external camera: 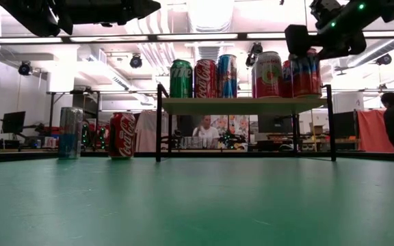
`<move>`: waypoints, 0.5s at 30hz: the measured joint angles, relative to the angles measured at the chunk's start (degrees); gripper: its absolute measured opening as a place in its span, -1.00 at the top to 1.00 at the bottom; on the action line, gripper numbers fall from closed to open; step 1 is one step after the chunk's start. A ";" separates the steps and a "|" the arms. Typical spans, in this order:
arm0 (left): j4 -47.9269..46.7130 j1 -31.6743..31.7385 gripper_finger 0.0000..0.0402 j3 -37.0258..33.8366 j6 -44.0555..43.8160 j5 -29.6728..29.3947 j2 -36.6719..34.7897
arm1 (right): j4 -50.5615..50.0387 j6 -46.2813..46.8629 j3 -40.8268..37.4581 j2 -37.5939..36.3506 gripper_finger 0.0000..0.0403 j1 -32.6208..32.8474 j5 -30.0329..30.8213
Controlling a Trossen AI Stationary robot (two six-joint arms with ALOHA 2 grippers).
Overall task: Place canned beverage on shelf
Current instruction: Put the red soda can aligned with the red soda can on the shelf
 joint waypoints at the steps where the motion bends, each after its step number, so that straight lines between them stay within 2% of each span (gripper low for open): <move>1: 0.01 0.00 -0.88 0.00 0.00 0.00 0.00 | -0.02 -0.41 0.28 0.00 -0.76 0.00 0.33; 15: -0.01 -0.01 -0.88 0.00 0.00 -0.02 0.00 | -0.04 -5.93 7.01 0.00 -0.76 0.20 0.57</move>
